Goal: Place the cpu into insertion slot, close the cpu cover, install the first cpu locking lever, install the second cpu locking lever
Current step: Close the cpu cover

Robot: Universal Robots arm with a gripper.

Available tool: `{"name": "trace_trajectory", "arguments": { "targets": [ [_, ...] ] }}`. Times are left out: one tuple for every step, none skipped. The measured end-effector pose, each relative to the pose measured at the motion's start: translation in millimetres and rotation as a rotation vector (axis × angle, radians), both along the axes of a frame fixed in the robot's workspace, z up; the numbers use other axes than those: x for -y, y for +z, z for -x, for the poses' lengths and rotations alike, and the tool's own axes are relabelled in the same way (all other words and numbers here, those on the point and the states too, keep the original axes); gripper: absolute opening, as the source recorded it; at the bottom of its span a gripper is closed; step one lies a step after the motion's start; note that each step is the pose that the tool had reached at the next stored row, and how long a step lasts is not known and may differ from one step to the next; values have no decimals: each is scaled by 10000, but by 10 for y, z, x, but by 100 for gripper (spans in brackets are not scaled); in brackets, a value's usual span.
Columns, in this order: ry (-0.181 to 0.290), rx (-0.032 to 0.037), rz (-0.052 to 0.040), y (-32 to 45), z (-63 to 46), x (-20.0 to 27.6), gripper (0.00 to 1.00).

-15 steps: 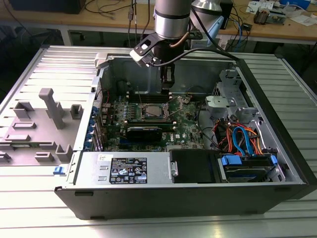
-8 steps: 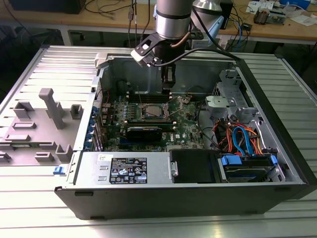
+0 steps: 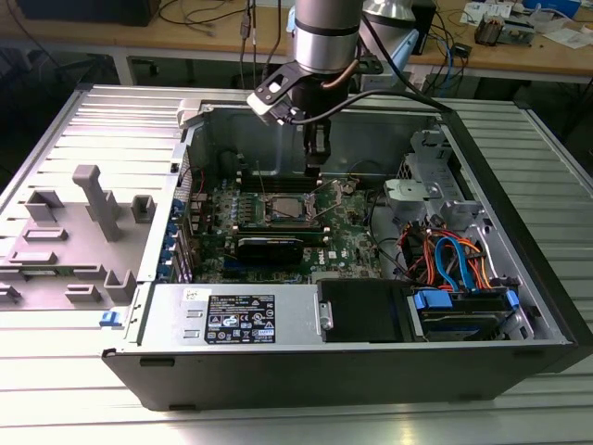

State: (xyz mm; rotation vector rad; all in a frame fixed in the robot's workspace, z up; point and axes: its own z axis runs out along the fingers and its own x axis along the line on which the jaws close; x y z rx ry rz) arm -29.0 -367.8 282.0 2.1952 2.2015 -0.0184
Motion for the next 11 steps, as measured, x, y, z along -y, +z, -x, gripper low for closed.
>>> {"name": "trace_trajectory", "arguments": {
  "targets": [
    [0,-1,0,0,-1,0,11],
    [0,-1,0,0,-2,0,11],
    [0,0,0,0,-3,0,11],
    [0,-1,0,0,-3,0,11],
    [0,0,0,0,-3,0,11],
    [0,0,0,0,-3,0,11],
    [1,0,0,0,-4,0,11],
    [0,0,0,0,-4,0,11],
    [0,0,0,0,-4,0,11],
    [1,0,0,0,-5,0,11],
    [1,0,0,0,-7,0,11]
  ]
}}
